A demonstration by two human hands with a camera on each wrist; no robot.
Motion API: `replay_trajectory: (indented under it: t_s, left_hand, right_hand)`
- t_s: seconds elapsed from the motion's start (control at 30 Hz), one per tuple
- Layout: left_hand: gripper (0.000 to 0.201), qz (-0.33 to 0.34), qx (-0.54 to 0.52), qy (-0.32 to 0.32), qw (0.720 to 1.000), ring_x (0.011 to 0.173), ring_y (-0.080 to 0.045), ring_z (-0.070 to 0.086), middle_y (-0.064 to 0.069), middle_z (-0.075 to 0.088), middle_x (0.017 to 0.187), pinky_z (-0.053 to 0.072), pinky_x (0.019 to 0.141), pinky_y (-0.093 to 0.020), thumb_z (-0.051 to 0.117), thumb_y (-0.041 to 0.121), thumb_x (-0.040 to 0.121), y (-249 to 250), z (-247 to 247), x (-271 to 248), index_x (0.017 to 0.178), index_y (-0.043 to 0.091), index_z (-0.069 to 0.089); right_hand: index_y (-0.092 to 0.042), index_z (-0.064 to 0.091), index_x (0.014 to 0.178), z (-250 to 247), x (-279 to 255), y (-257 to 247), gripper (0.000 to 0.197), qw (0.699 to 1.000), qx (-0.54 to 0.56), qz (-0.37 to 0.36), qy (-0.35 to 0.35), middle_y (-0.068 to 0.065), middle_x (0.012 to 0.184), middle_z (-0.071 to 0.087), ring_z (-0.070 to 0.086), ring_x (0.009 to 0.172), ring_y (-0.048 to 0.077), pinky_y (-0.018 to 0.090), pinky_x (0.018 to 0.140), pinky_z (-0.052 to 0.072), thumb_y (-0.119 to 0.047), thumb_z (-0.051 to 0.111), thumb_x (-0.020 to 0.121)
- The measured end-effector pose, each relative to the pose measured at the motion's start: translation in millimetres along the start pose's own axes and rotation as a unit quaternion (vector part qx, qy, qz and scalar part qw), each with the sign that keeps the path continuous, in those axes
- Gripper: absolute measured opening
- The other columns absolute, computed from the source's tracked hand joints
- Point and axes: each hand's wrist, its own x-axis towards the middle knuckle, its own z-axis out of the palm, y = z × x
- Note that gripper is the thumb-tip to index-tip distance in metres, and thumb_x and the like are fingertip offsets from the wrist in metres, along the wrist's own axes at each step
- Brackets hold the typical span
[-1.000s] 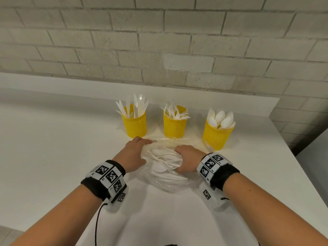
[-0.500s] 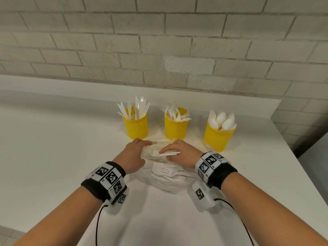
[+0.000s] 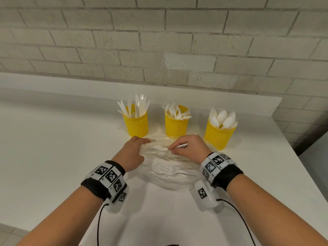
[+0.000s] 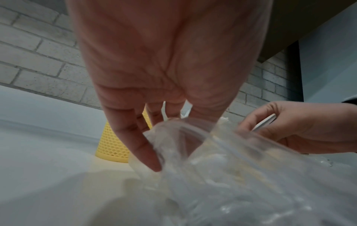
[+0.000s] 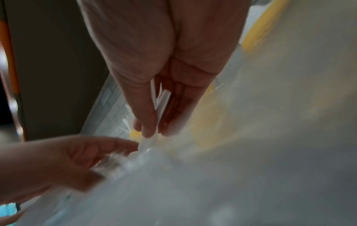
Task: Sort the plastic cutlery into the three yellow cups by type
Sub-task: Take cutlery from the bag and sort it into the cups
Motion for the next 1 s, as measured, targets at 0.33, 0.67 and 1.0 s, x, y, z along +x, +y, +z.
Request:
replay_trajectory:
  t_s: [0.33,0.67,1.0]
  left_hand:
    - [0.065,-0.015,0.001,-0.006,1.000,0.122,-0.024,0.045,-0.003,0.043,0.135,0.038,0.104,-0.031,0.060,-0.004,0.076,-4,-2,-3,0.134,0.023,0.048]
    - [0.066,-0.005,0.013,0.001,1.000,0.123,-0.022,0.045,-0.003,0.044,0.135,0.035,0.101,-0.025,0.058,-0.007,0.076,0,-5,-4,0.135,0.021,0.047]
    - [0.064,-0.021,0.028,0.011,0.999,0.123,-0.024,0.046,-0.003,0.043,0.137,0.038,0.102,-0.029,0.055,-0.007,0.077,-4,-12,-9,0.134,0.022,0.048]
  right_hand:
    - [-0.025,0.023,0.148,-20,-6,11,0.088,0.932,-0.249,0.113,-0.238,0.000,0.153,0.025,0.024,0.141,0.019,0.035,0.115,0.027,-0.026,0.073,0.075]
    - [-0.013,0.040,0.132,17,0,19,0.060,0.904,-0.376,0.030,-0.203,0.009,0.130,0.044,0.039,0.121,0.028,0.037,0.100,0.037,-0.038,0.062,0.082]
    - [-0.013,0.061,0.106,-12,2,20,0.034,0.955,-0.270,0.022,-0.121,0.007,0.103,0.066,0.060,0.098,0.027,0.031,0.083,0.046,-0.026,0.069,0.076]
